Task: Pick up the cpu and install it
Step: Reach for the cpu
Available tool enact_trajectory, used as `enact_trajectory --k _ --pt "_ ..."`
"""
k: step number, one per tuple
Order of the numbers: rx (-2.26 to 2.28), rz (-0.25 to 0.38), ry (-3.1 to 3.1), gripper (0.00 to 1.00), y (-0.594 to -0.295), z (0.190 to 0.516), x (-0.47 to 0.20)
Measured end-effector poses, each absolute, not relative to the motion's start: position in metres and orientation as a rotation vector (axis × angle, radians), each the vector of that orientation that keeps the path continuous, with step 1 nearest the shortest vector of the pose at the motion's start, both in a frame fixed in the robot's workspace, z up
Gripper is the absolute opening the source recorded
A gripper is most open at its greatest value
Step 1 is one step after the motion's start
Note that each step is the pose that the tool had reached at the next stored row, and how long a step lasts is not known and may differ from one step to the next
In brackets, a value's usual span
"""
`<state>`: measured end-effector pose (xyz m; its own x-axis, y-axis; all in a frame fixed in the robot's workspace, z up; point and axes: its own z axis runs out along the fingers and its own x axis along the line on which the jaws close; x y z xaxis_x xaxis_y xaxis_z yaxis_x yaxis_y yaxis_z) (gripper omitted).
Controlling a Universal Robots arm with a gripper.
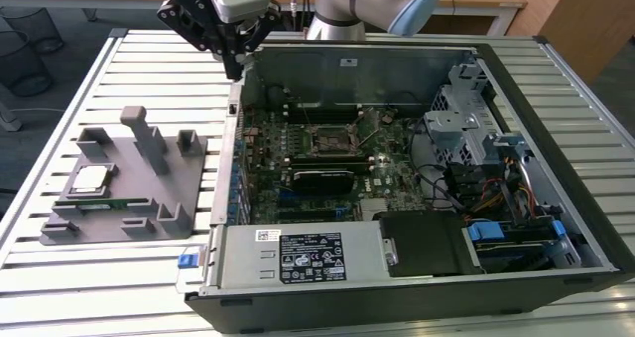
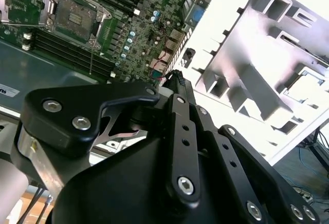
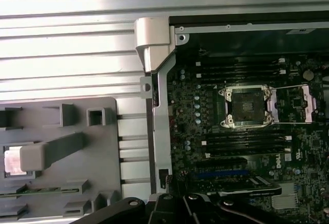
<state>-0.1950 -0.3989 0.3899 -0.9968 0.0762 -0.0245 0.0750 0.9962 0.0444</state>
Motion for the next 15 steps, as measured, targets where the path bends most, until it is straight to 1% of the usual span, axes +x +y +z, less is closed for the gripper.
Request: enact_trajectory --k 15 --pt "0.118 0.068 3.112 0.11 -0.399 0.389 -0.216"
